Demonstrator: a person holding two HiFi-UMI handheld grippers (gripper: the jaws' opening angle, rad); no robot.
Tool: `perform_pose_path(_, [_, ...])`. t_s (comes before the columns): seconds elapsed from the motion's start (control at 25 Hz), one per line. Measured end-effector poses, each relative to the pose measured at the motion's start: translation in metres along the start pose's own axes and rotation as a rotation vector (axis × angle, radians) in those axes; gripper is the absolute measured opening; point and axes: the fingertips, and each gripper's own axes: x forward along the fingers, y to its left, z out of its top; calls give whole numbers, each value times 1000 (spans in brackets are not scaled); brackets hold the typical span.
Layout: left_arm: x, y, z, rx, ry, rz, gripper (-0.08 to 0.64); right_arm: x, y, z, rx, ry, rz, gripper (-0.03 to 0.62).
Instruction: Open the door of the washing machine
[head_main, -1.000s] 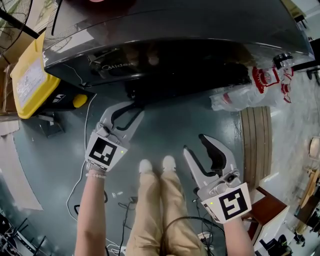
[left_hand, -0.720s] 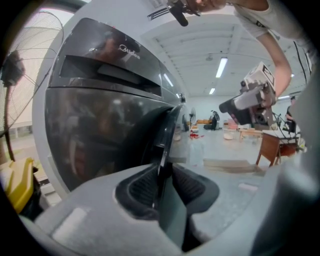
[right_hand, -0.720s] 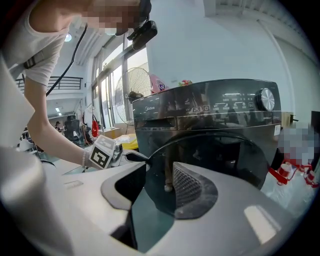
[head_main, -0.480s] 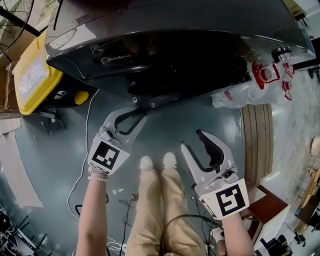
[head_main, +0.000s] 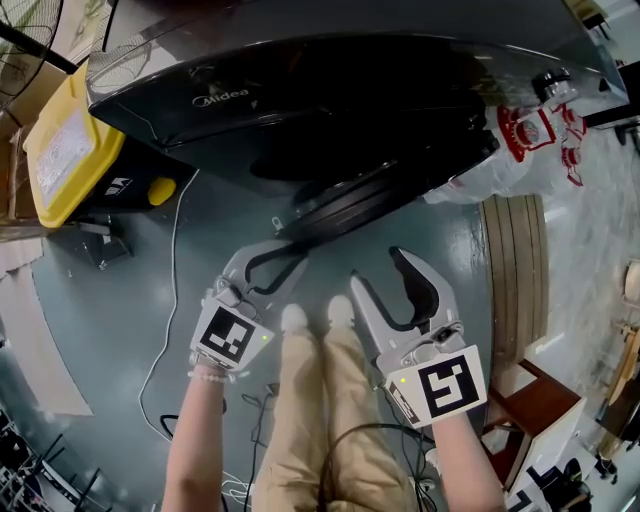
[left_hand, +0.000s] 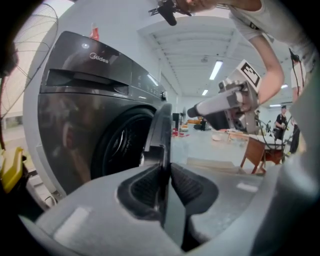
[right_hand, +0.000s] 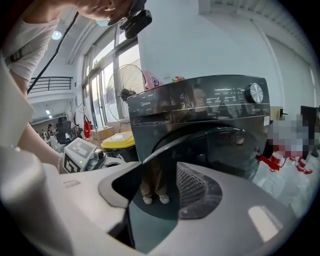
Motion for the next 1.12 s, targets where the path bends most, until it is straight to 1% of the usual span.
perform_pose_path(0.08, [0, -8, -1, -13, -3, -8, 59, 0, -2, -3, 24, 5, -22, 203])
perform_pose_path(0.56, [1, -55, -5, -25, 9, -86, 60, -6, -7, -8, 123, -4, -141, 231])
perform_pose_path(0.76, [2, -79, -6, 21, 32, -145, 64, -12, -14, -13, 159, 7, -199, 232])
perform_pose_path(0.88, [4, -93, -6, 13, 30, -174, 66, -19, -15, -17, 175, 10, -230, 238])
perform_pose_path(0.96, [4, -101, -6, 31, 42, -205, 69, -26, -15, -21, 187, 8, -250, 238])
perform_pose_path(1.12, [2, -115, -5, 74, 60, -267, 74, -39, -17, -26, 177, 8, -279, 237])
